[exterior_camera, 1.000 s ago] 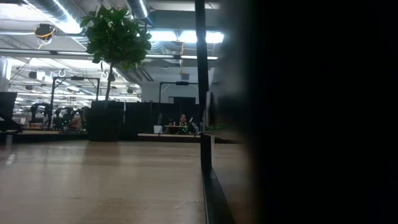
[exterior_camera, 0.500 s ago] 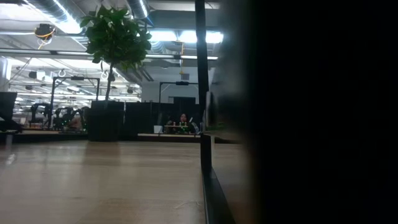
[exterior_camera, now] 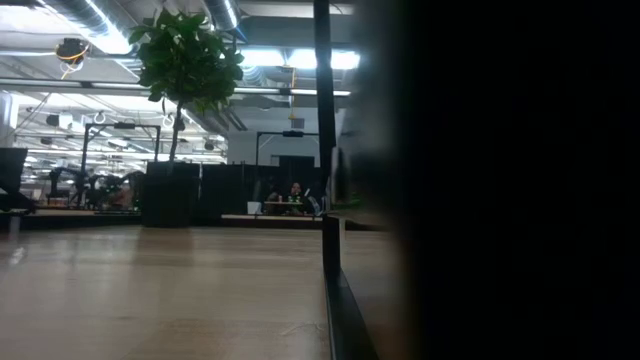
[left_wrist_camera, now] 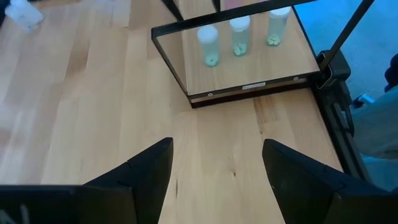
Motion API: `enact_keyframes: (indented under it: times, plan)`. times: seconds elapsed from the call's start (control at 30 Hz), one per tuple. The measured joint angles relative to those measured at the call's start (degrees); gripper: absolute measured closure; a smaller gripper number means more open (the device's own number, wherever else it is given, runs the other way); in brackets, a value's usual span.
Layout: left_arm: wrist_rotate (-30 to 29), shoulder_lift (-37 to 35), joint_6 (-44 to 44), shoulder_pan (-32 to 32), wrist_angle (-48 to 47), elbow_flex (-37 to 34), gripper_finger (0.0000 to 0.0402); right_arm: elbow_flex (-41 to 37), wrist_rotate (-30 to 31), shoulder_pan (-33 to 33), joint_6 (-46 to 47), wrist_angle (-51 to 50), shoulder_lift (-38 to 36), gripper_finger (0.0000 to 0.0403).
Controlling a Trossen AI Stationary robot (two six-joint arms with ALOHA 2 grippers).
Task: Pick and place medicine bottles onto shelf by color
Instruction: Put the pink pill bottle on the shelf aligned with the other pink pill bottles
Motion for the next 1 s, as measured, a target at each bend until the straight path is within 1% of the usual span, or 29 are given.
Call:
enact_keyframes:
  times: [0.13, 0.23, 0.3, 0.37, 0.53, 0.7, 0.8, 0.9, 1.0]
  plan:
    - [1.4, 0.0, -5.7, -0.3, -3.0, 0.0, 0.0160, 3.3, 1.1, 0.0, -0.3, -3.7, 0.0, 0.0210]
    - [2.3, 0.0, -13.7, -1.4, -7.4, 0.0, 0.0160, 6.0, 6.4, 0.0, -0.5, -6.5, 0.0, 0.0210]
    - [2.5, 0.0, -20.6, -2.5, -11.2, 0.0, 0.0160, 7.5, 10.3, 0.0, -0.5, -8.1, 0.0, 0.0210]
    - [3.6, 0.0, -28.0, -3.9, -14.3, 0.0, 0.0160, 8.7, 12.6, -0.2, -1.2, -8.0, 0.0, 0.0210]
    - [8.2, 0.0, -44.4, -8.1, -17.2, 0.0, 0.0160, 10.0, 13.0, -0.6, -3.5, -7.1, 0.0, 0.0210]
    - [10.7, 0.0, -57.4, -12.8, -17.3, 0.0, 0.0160, 10.1, 14.6, -1.1, -4.2, -6.7, 0.0, 0.0210]
    - [13.4, 0.0, -64.3, -15.0, -17.3, 0.0, 0.0160, 10.0, 14.9, -1.1, -4.8, -6.3, 0.0, 0.0210]
    - [15.7, 0.0, -68.2, -16.7, -17.3, 0.0, 0.0160, 10.0, 14.8, -1.1, -5.0, -5.2, 0.0, 0.0210]
    - [16.0, 0.6, -67.9, -18.3, -17.3, 0.0, 0.0160, 10.0, 13.3, -1.1, -5.6, -5.1, 0.0, 0.0210]
